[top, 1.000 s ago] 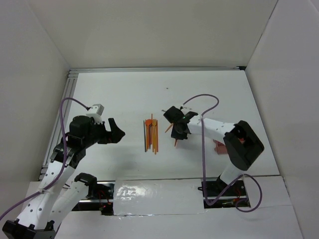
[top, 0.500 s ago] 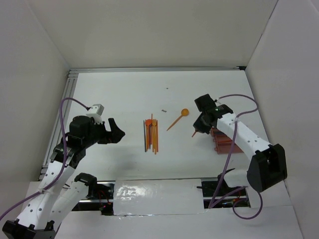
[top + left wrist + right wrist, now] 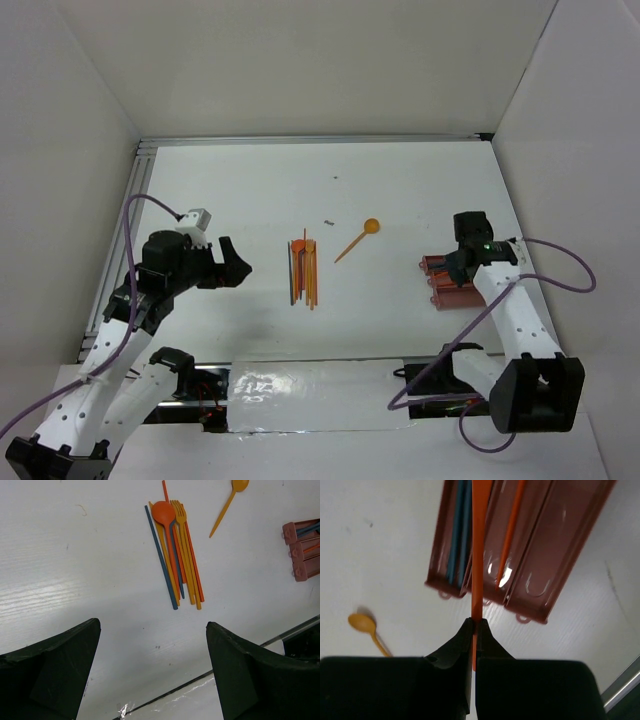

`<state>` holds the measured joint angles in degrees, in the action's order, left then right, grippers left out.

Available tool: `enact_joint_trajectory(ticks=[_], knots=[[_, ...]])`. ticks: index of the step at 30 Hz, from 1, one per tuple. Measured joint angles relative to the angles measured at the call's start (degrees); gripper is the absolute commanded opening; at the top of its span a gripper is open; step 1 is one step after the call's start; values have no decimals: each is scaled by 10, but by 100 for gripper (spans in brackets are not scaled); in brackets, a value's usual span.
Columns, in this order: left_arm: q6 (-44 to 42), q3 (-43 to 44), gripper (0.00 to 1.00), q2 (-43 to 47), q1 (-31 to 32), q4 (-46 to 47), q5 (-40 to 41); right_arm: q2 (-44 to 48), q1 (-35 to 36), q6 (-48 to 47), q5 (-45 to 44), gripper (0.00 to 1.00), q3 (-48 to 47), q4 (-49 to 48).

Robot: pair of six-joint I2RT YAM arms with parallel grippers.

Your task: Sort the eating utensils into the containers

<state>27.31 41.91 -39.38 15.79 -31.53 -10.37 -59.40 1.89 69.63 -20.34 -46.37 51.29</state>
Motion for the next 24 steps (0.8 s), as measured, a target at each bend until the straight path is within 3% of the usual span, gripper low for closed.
enact_joint_trajectory(ticks=[8,24], knots=[[-2,0,100,-9,0,3,-15,-37,-113,7,-7,0,32,-40],[-3,0,100,-46,0,23,-35,-91,-129,24,17,0,68,-117]])
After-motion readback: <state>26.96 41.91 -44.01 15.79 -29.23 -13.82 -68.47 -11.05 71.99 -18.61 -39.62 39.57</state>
